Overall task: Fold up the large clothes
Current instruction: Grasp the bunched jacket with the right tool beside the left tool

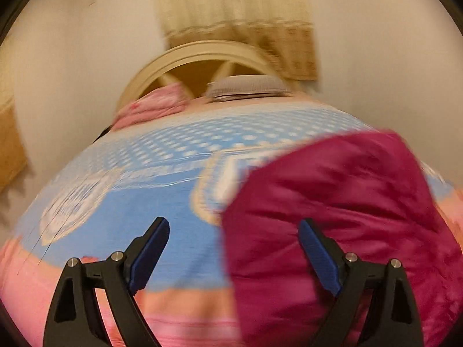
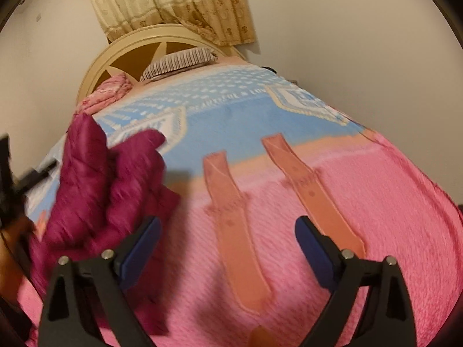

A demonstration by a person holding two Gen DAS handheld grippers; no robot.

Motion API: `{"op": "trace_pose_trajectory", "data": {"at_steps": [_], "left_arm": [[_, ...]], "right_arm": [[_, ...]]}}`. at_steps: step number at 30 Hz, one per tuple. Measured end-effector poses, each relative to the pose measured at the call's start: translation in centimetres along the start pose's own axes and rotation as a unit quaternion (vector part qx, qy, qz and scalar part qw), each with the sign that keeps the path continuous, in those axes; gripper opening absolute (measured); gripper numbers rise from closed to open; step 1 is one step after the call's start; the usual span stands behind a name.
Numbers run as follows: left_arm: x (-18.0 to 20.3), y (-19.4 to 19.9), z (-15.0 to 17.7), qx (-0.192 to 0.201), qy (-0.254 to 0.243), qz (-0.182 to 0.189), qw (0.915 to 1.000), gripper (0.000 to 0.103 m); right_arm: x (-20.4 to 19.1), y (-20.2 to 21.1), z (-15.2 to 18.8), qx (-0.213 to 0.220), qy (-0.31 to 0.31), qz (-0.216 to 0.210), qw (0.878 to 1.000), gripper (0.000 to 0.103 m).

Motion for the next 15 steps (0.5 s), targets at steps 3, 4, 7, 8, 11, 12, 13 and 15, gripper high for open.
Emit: {"op": "trace_pose_trajectory", "data": {"at_steps": [3, 4, 7, 8, 11, 12, 13, 15], "left_arm": [[6.3, 1.3, -0.1, 0.034, -0.089, -0.002, 0.9954, 0.091], [7.4, 1.4, -0.2, 0.041, -0.103, 0.001, 0.9938, 0.091], [9.2, 1.9, -0.4, 0.053, -0.109, 0.024, 0.9924, 0.091], [8.9, 1.8, -0.4, 0.050, -0.099, 0.028, 0.9935, 0.091], [6.6, 1.1, -0.2, 0.030, -0.055, 0.025, 0.9977, 0.091], [5.5, 0.9, 0.1, 0.020, -0.032, 0.021, 0.9991, 0.091], [4.2, 0.4, 0.6, 0.006, -0.005, 0.027, 0.9996, 0.091], [3.3, -0.5, 1.3, -0.010, 0.021, 0.034, 0.9992, 0.092]], "right_arm": [[-2.6, -0.2, -2.5, 0.006, -0.012, -0.010, 1.000, 0.089], [-3.4, -0.2, -3.1, 0.012, -0.012, -0.012, 1.000, 0.089], [-6.3, -0.7, -4.3, 0.016, -0.020, -0.030, 0.999, 0.085], [-7.1, -1.4, -4.3, 0.011, -0.025, -0.038, 0.999, 0.085], [-8.1, -4.1, -3.5, 0.002, -0.033, -0.038, 0.999, 0.081], [-8.2, -5.6, -2.6, -0.005, -0.030, -0.027, 0.999, 0.079], [-8.1, -6.3, -2.0, -0.008, -0.031, -0.017, 0.999, 0.078], [-7.6, -8.0, -0.5, -0.019, -0.030, -0.006, 0.999, 0.078]]}}
Point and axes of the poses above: each gripper's, at about its wrist camera, not at the fingertips, and y roughly against the way its jaws point, x to its right, z to its underside, the point moved 3 cm from there along -y, roughly the way its jaws point, and after that the axes turned 15 degrees about -y, right-handed, at the moved point
